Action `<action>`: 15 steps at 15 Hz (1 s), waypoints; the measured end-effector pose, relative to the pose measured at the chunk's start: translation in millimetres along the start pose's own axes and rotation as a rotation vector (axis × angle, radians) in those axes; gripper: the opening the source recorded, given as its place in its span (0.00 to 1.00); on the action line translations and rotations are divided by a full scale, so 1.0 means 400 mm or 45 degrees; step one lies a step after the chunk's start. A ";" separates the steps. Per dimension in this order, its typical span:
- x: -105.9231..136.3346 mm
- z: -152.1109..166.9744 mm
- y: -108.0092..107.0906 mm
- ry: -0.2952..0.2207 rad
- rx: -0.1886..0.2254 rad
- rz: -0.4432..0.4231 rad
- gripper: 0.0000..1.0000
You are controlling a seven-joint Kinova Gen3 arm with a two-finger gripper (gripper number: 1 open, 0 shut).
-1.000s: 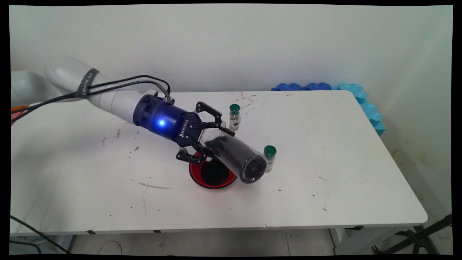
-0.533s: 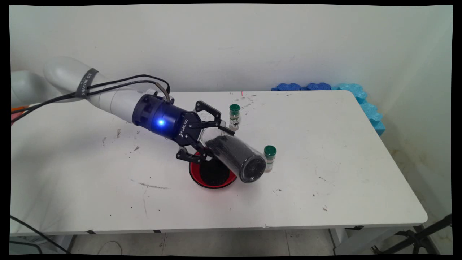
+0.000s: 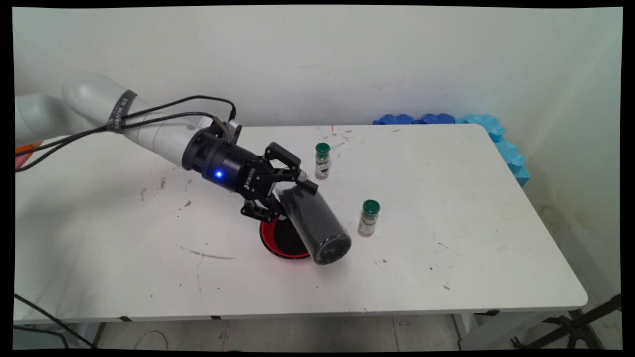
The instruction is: Pour the black seasoning powder in the red bowl
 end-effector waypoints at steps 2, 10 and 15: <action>0.006 -0.003 0.005 0.007 0.019 0.094 0.00; 0.017 -0.028 0.038 0.030 0.083 0.501 0.00; -0.003 -0.057 0.076 0.041 0.100 0.817 0.00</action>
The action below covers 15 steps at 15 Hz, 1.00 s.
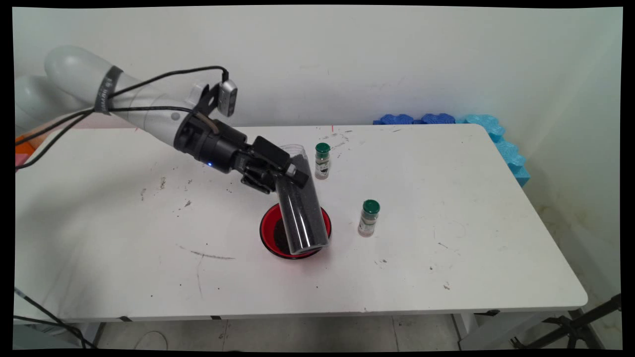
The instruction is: Pour the black seasoning powder in the red bowl
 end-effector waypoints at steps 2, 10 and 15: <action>-0.001 -0.016 0.016 0.013 0.013 0.108 0.00; -0.012 -0.071 0.073 0.045 0.077 0.545 0.00; -0.022 -0.112 0.121 0.058 0.135 0.854 0.00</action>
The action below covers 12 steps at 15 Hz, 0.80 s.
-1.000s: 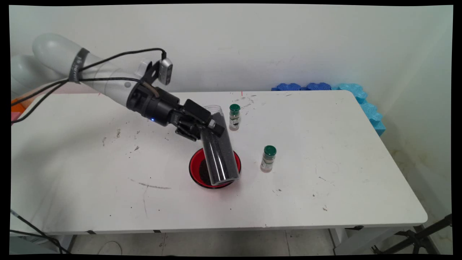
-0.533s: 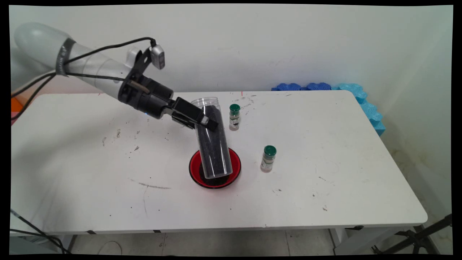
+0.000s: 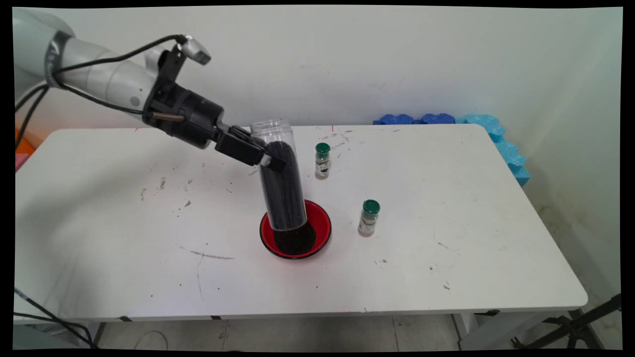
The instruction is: Pour the black seasoning powder in the red bowl
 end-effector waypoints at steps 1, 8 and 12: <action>0.006 -0.010 0.008 0.004 0.015 0.058 0.00; 0.041 -0.075 0.034 0.021 0.137 0.380 0.00; 0.063 -0.110 0.036 -0.002 0.220 0.640 0.00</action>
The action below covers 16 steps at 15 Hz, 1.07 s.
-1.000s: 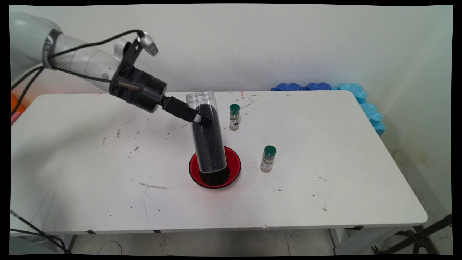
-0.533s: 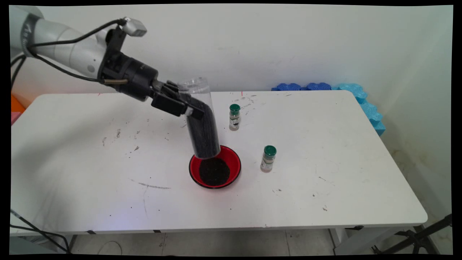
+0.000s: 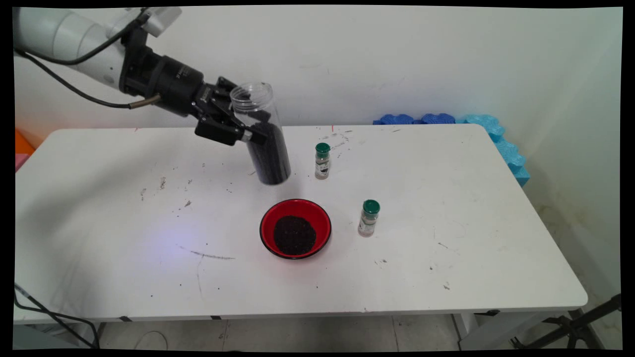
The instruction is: Pour the black seasoning powder in the red bowl
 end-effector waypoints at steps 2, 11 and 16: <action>0.008 -0.015 -0.009 -0.009 0.042 0.114 0.00; 0.024 -0.033 -0.066 -0.017 0.181 0.284 0.00; -0.009 0.008 -0.101 -0.013 0.209 0.206 0.00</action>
